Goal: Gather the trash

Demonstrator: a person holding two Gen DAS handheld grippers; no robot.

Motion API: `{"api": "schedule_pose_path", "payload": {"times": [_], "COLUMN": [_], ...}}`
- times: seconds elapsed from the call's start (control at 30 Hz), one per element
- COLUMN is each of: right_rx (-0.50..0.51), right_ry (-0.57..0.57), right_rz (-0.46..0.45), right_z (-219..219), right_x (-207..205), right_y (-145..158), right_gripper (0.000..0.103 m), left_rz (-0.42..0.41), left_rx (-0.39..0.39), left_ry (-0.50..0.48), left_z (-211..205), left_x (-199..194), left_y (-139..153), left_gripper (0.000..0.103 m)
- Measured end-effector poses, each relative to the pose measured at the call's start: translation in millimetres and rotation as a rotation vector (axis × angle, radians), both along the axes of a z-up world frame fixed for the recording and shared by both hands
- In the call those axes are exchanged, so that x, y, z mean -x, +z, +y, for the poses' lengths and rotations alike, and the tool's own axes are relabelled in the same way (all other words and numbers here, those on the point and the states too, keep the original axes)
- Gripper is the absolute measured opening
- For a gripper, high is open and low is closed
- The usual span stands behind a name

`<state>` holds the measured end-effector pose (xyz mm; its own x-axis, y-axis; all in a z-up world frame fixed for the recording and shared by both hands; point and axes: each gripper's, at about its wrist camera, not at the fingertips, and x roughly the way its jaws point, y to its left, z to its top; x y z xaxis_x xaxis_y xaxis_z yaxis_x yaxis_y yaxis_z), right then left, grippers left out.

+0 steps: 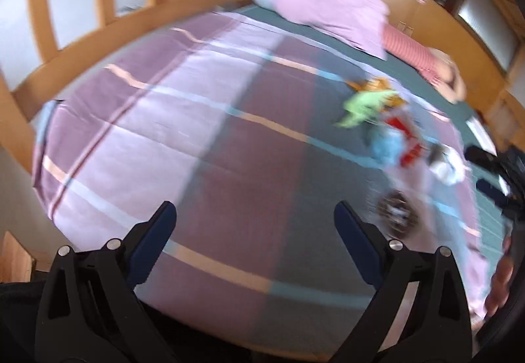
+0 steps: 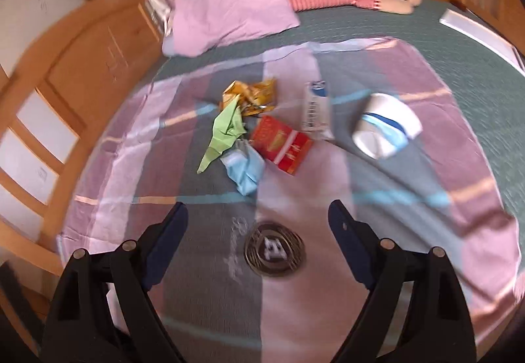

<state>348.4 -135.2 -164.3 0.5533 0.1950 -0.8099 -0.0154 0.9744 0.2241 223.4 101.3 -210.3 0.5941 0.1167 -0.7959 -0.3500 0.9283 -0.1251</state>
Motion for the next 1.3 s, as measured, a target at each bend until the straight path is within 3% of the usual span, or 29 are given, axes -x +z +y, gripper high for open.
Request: {"api": "schedule_pose_path", "payload": {"times": [0.07,0.13,0.2,0.23,0.27,0.33,0.43,0.47,0.53,0.6,0.63,0.67,0.73,0.83,0.9,0.97,1.03,1.13,1.2,1.3], "right_rx": [0.063,0.120,0.137,0.127,0.104,0.016,-0.227,-0.357,-0.494,-0.502,-0.436,-0.363,-0.296,-0.240,-0.104,-0.011,-0.080,-0.175,-0.190,-0.180], "right_ry": [0.012,0.018,0.022,0.032,0.051,0.073,0.146,0.196,0.286,0.400,0.436,0.448,0.397,0.163,-0.105,-0.403,-0.540,-0.618,-0.625,-0.573], "right_rz": [0.021,0.050,0.077,0.107,0.140,0.176,0.191,0.235,0.322,0.410,0.424,0.411,0.305,0.141,0.025,-0.018,0.010,0.142,0.168,0.114], "right_z": [20,35,39,40,40,37,35,37,48,66,71,71,52,-3,-52,-105,-145,-180,-180,-177], "right_x": [-27,-54,-70,-78,-82,-81,-61,-50,-33,-13,-5,-1,-5,-21,-32,-42,-55,-76,-86,-96], "right_y": [-19,-40,-58,-68,-76,-81,-69,-68,-73,-81,-81,-79,-64,-41,-26,-25,-40,-75,-88,-89], "right_gripper": [0.086,0.084,0.076,0.062,0.039,0.019,0.018,0.018,0.018,0.020,0.030,0.044,0.054,0.055,0.062,0.090,0.093,0.095,0.095,0.095], "left_rz": [0.103,0.115,0.108,0.103,0.101,0.106,0.093,0.077,0.057,0.052,0.057,0.067,0.085,0.103,0.096,0.114,0.159,0.208,0.225,0.228], "left_rx": [0.010,0.058,0.028,0.023,0.027,0.038,0.073,0.098,0.137,0.159,0.161,0.159,0.149,0.190,0.276,0.321,0.292,0.233,0.194,0.189], "left_ry": [0.053,0.075,0.095,0.101,0.108,0.126,0.173,0.205,0.244,0.257,0.253,0.241,0.218,0.183,0.120,0.016,-0.078,-0.151,-0.172,-0.197], "left_z": [14,24,27,29,30,34,42,48,55,58,57,55,51,45,37,17,-6,-29,-37,-40], "left_x": [-5,-7,-9,-9,-9,-7,2,6,11,13,13,11,8,-4,-16,-33,-49,-61,-64,-65], "left_y": [-17,-23,-21,-20,-20,-22,-22,-21,-21,-22,-22,-24,-26,-30,-33,-36,-40,-48,-53,-56], "left_gripper": [0.096,0.096,0.096,0.096,0.096,0.096,0.096,0.096,0.096,0.096,0.096,0.096,0.096,0.096,0.096,0.096,0.096,0.096,0.096,0.096]}}
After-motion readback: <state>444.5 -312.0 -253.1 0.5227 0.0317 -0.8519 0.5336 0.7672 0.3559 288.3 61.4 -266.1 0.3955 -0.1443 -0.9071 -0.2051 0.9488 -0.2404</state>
